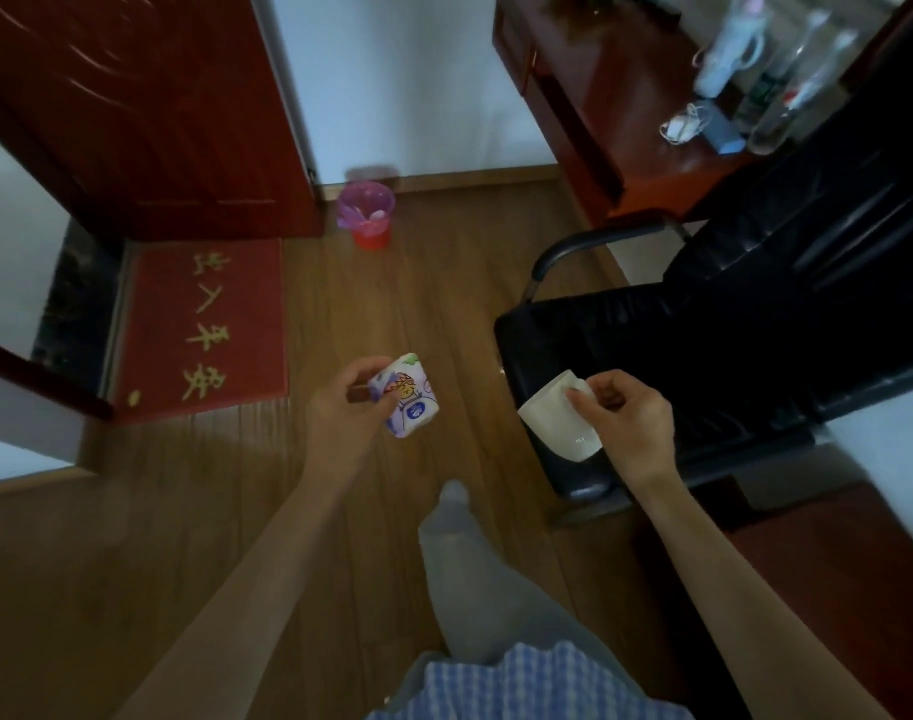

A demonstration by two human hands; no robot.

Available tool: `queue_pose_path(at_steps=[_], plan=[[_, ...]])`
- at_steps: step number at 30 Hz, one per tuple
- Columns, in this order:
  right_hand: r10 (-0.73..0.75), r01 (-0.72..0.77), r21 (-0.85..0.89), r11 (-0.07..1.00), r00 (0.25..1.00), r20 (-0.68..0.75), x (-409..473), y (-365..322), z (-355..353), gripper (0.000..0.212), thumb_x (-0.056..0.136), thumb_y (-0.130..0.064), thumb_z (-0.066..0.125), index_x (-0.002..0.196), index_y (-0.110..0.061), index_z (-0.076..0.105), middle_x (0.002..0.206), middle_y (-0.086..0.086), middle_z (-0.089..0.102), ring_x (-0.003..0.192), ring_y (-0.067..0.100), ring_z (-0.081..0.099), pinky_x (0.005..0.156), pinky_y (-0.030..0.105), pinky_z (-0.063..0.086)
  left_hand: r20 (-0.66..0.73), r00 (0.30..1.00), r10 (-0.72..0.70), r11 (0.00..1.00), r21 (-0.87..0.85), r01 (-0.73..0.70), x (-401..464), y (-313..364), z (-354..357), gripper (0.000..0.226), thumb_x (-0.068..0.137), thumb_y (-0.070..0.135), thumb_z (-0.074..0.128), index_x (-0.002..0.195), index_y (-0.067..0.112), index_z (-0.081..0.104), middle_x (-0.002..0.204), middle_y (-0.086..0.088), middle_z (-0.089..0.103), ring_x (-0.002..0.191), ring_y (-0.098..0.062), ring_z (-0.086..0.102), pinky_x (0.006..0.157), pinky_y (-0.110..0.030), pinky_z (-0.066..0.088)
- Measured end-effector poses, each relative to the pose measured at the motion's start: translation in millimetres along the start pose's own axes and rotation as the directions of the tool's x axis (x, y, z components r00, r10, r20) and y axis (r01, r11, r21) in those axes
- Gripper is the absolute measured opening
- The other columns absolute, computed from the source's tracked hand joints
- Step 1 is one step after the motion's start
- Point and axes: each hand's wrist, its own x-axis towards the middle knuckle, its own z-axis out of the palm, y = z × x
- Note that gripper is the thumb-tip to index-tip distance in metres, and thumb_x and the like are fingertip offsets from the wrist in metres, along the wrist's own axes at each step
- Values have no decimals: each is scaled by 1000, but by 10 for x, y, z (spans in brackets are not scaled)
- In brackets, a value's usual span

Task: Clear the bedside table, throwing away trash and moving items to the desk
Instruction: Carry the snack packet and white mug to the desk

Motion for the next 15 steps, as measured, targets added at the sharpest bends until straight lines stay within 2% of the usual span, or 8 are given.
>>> queue_pose_path(at_steps=[5,8,11,13,15], plan=[[15,-17,58,998,1000,26,905,-216,343,11,80,-32,71,82,-23,66,73,-11,64,68,3,61,57,17,47,-30,999,-17,1000,-21,16,959,63,-8,30,80,3,69,105,19,67,100,3,69,81,-2,63,61,-6,49],[50,-52,104,993,999,18,1378,-346,462,11,78,-31,73,79,-22,68,71,-9,66,67,4,62,58,19,49,-19,1000,-23,999,-40,22,1477,139,13,33,79,4,70,103,27,67,100,5,70,80,4,64,61,-8,51],[60,-60,134,989,998,4,1948,-533,553,11,77,-32,74,75,-23,67,69,-9,66,66,4,62,57,17,45,-6,1000,2,1000,-18,-2,2027,267,47,41,79,8,71,96,44,65,98,13,70,85,-1,66,66,-19,57],[72,-72,148,986,997,3,2291,-646,609,11,77,-31,75,76,-23,67,70,-9,66,67,5,63,59,18,45,-3,1000,8,1000,2,-8,2368,349,79,41,79,10,71,95,47,65,95,18,70,85,-1,66,67,-24,57],[75,-73,151,986,997,-6,2584,-727,672,11,76,-32,75,75,-24,67,71,-9,66,68,5,63,60,18,45,17,1000,-3,1000,8,3,2673,403,122,39,79,13,71,93,48,65,93,23,70,84,1,66,67,-23,57]])
